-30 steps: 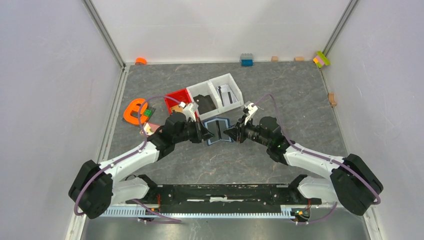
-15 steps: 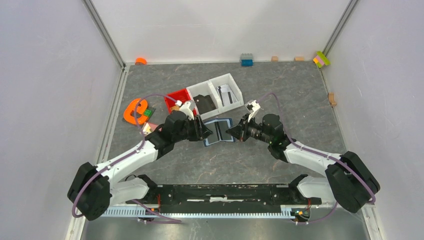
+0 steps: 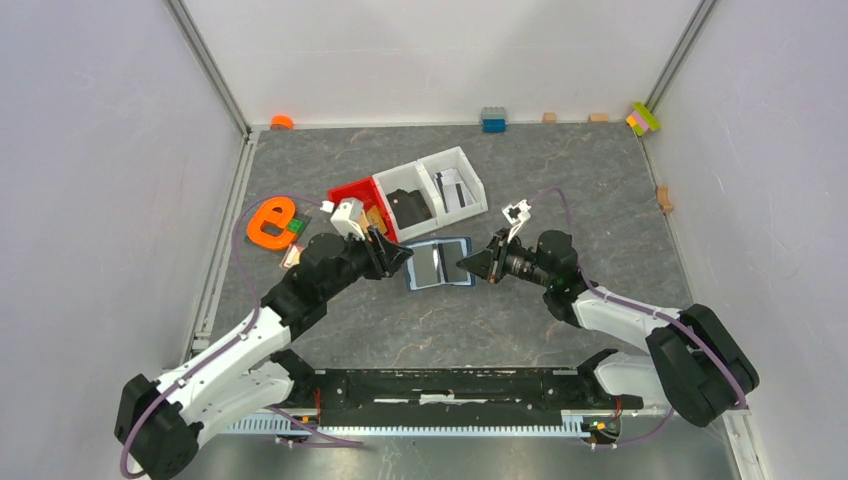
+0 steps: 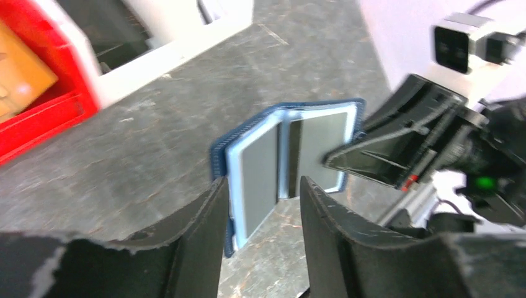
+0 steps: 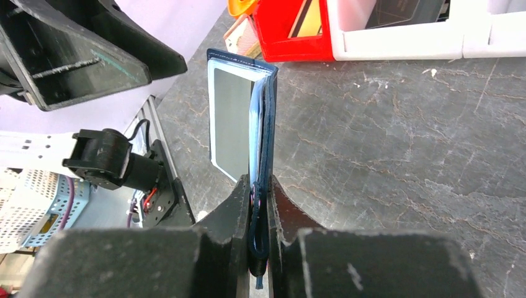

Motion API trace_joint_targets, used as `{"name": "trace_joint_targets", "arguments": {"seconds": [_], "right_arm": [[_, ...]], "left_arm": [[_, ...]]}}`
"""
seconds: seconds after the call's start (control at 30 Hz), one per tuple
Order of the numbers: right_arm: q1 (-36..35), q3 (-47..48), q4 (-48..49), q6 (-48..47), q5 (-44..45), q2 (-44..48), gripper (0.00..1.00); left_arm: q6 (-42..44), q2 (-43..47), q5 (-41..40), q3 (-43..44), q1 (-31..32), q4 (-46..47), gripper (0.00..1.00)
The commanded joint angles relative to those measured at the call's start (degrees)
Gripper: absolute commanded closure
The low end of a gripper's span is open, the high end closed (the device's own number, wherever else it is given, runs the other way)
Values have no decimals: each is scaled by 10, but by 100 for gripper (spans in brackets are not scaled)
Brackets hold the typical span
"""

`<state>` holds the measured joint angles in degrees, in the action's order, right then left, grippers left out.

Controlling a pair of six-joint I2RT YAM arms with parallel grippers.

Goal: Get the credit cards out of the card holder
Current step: Remove the credit card from the card holder.

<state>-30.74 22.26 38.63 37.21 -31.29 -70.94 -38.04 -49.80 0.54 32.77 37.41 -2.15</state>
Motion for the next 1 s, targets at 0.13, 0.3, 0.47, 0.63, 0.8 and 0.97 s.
{"name": "trace_joint_targets", "arguments": {"seconds": [0.13, 0.3, 0.47, 0.63, 0.8, 0.97], "right_arm": [[8, -15, 139, 68, -68, -3, 100], [9, -28, 208, 106, -91, -14, 100], [9, -35, 282, 155, -118, -31, 100], [9, -36, 374, 218, -151, -62, 100], [9, -35, 410, 243, -162, -80, 100], [9, -34, 409, 239, -162, -83, 100]], "left_arm": [[0, -67, 246, -24, 1, 206, 60], [-18, -114, 273, -16, 1, 224, 62], [-20, -117, 274, -14, 1, 224, 60], [-25, -100, 277, -30, 1, 253, 60], [-40, -104, 310, -35, 1, 291, 68], [-49, -106, 316, -40, 1, 311, 86]]}}
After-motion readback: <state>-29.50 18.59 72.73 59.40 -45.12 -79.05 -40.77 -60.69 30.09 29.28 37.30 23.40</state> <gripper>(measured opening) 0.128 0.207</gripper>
